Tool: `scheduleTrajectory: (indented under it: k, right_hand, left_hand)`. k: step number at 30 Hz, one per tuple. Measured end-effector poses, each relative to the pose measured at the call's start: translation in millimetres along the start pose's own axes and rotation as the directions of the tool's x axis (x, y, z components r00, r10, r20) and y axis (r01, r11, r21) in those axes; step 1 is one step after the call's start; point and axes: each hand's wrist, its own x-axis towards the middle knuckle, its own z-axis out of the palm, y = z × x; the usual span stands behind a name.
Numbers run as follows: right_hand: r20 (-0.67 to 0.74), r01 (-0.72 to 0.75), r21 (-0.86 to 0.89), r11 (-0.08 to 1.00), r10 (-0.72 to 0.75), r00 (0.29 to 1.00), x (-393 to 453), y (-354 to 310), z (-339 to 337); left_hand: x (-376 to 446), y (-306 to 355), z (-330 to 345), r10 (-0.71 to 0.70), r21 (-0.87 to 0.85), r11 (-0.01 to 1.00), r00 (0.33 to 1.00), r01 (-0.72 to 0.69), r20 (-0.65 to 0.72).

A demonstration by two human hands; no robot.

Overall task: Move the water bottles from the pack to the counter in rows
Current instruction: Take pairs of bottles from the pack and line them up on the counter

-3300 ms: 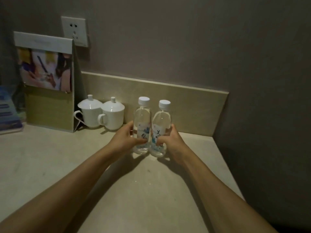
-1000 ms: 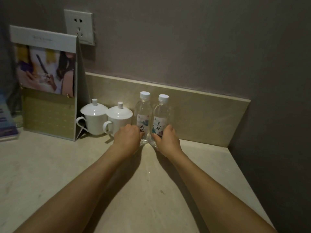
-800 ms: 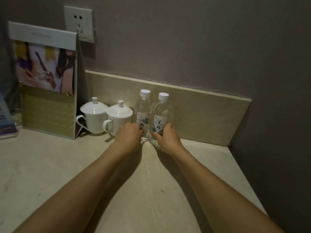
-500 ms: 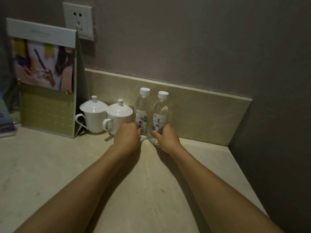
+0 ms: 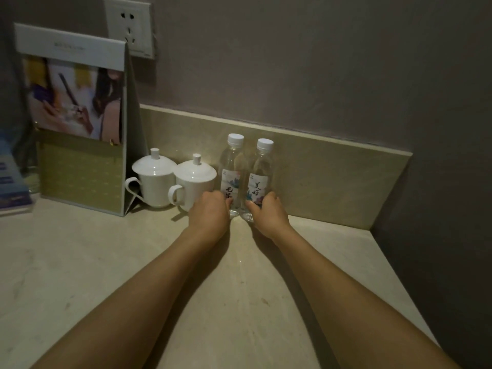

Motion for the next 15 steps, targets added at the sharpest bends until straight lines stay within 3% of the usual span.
scheduleTrajectory:
  k: [4, 9, 15]
  right_hand:
    - [0.007, -0.002, 0.022, 1.000, 0.002, 1.000, 0.4, 0.7, -0.3]
    - [0.024, -0.003, 0.033, 0.999, 0.002, 1.000, -0.4, 0.7, -1.3]
    - [0.036, -0.002, 0.020, 1.000, 0.001, 0.999, -0.3, 1.6, -0.6]
  left_hand:
    - [1.0, 2.1, 0.4, 0.011, 0.022, 1.000, 1.000, -0.011, 0.019]
    - [5.0, 6.9, -6.5, 0.089, 0.267, 0.957, 0.990, -0.115, 0.108]
    - [3.3, 4.2, -2.6, 0.095, 0.281, 0.951, 0.987, -0.129, 0.131]
